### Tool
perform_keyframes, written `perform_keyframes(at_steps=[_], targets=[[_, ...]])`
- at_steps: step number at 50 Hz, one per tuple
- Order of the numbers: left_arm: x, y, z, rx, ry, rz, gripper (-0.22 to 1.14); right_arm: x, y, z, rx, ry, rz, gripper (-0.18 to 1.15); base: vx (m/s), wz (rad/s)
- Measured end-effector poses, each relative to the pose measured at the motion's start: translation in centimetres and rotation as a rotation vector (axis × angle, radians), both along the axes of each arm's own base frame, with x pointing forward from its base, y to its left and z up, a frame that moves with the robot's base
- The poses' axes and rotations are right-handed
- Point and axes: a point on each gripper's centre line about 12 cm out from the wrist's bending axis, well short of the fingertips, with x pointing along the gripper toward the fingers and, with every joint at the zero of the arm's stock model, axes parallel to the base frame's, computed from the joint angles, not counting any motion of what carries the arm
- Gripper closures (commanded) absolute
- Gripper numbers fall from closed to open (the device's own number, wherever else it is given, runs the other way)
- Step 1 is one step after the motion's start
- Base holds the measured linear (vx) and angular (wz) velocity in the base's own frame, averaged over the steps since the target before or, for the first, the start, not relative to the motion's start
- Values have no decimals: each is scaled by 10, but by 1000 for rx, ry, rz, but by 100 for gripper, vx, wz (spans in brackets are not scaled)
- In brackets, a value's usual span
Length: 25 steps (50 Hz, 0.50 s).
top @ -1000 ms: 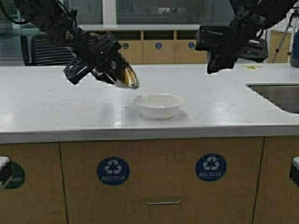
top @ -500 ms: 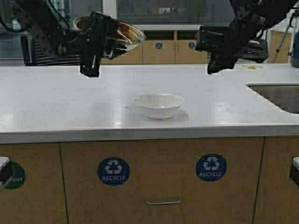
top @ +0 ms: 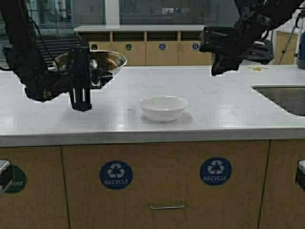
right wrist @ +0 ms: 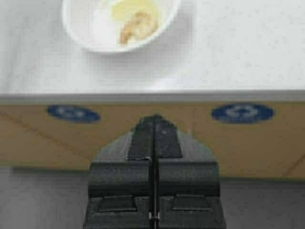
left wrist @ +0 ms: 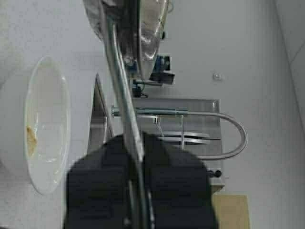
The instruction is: Add oil to the pan and cook the shrimp and serve it
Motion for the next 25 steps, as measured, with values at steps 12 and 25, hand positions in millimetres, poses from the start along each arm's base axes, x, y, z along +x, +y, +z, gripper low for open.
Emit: perform_keyframes(at_steps=[12,25], targets=[[-9,-3,-29,15,58,-19,88,0,0,0,1,0,-1,90,0,0],[-25,5,-53,32,135,-11,88,0,0,0,0,2,-1,90,0,0]])
